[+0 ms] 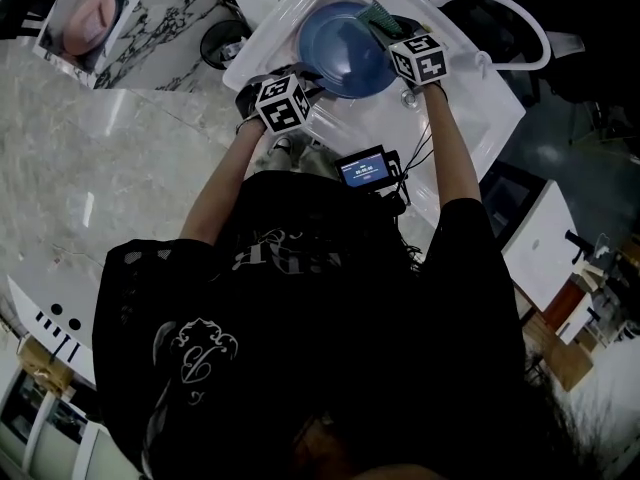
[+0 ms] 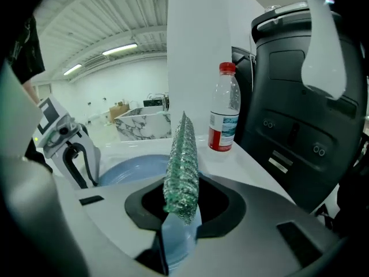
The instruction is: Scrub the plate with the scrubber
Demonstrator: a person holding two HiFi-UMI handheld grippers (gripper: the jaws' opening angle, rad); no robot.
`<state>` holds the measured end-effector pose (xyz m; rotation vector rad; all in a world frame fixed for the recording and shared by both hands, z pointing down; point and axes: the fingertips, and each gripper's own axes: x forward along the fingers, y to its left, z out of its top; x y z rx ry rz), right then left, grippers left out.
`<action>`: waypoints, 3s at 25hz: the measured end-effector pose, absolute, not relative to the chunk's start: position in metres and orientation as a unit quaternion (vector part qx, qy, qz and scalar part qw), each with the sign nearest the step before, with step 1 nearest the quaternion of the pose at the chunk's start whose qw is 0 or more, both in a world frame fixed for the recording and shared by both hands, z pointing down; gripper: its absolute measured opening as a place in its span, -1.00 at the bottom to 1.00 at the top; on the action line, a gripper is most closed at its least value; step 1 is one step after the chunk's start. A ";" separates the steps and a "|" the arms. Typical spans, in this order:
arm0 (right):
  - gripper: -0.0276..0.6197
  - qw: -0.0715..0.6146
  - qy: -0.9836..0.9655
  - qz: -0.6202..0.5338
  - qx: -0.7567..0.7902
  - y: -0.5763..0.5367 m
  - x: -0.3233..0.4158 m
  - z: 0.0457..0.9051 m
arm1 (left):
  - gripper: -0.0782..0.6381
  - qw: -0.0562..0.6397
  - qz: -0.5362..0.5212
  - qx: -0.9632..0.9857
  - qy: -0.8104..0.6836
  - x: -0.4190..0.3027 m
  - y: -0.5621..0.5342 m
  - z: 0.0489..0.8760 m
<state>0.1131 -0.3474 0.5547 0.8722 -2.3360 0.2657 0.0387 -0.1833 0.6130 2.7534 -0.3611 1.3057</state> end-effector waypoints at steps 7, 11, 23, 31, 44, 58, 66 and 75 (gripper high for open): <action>-0.64 0.364 -0.879 0.046 0.305 -0.380 0.105 0.572 | -0.54 0.045 0.431 0.894 -0.115 0.038 -0.183 0.613; -0.64 0.393 -0.874 0.027 0.283 -0.380 0.101 0.591 | -0.54 0.057 0.432 0.892 -0.117 0.038 -0.184 0.612; -0.64 0.341 -0.890 0.109 0.283 -0.326 0.101 0.591 | -0.54 0.070 0.435 0.890 -0.119 0.036 -0.184 0.613; -0.64 0.348 -0.898 0.149 0.226 -0.257 0.089 0.592 | -0.53 0.076 0.429 0.891 -0.126 0.036 -0.184 0.613; -0.64 0.400 -0.901 0.100 0.134 -0.198 0.063 0.589 | -0.53 0.072 0.436 0.889 -0.118 0.036 -0.187 0.616; -0.64 0.369 -0.899 0.088 0.218 -0.269 0.090 0.572 | -0.53 0.072 0.440 0.887 -0.119 0.043 -0.186 0.615; -0.64 0.429 -0.867 0.008 0.253 -0.338 0.119 0.573 | -0.53 0.071 0.445 0.886 -0.110 0.044 -0.185 0.615; -0.64 0.475 -0.853 -0.080 0.203 -0.355 0.121 0.584 | -0.53 0.078 0.441 0.887 -0.112 0.044 -0.186 0.613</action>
